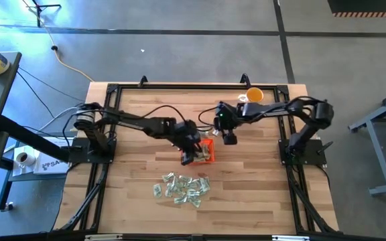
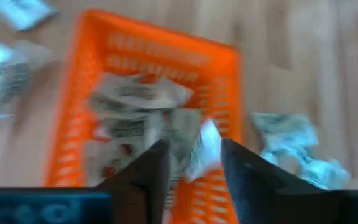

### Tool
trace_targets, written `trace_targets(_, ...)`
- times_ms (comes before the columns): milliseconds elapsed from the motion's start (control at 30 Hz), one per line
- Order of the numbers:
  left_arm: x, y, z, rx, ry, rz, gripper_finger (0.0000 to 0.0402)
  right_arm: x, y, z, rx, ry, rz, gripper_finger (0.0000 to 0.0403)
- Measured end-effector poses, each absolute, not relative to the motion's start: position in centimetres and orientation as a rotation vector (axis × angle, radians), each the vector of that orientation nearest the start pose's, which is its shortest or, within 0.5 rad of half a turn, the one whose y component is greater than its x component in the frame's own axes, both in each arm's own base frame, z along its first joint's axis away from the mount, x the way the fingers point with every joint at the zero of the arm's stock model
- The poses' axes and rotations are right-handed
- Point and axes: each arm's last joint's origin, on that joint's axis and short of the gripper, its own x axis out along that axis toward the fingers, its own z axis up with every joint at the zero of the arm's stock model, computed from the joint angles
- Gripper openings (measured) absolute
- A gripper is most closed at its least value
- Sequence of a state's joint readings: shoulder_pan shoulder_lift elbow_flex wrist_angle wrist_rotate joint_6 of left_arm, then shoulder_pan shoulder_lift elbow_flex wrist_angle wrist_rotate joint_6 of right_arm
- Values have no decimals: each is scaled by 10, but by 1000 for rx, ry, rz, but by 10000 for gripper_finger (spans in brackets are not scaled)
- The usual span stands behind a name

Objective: Pick and place Stevia / Truvia into bins
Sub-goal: Put the stevia packet into the orange bin

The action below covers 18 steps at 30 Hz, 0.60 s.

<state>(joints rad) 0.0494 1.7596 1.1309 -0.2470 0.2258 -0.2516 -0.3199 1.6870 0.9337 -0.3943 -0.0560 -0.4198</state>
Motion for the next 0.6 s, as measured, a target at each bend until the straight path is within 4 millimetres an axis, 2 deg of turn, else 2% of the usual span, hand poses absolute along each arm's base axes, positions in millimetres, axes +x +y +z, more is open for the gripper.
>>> trace_targets(67,365,13,195,-379,874,-22,211,297,-99,143,-144,1173,9,312)
trace_targets(167,358,13,211,-411,844,2,238,302,-105,133,-133,1169,6,312)
trace_targets(267,346,14,229,-391,841,76,245,307,-111,130,-121,1165,12,312)
trace_targets(367,332,15,237,-377,888,151,247,309,-120,126,-82,1173,23,308)
trace_targets(467,321,17,247,-371,897,213,247,306,-126,121,-28,1205,29,281)
trace_targets(600,313,20,253,-335,900,293,247,302,-129,119,8,1248,3,208)
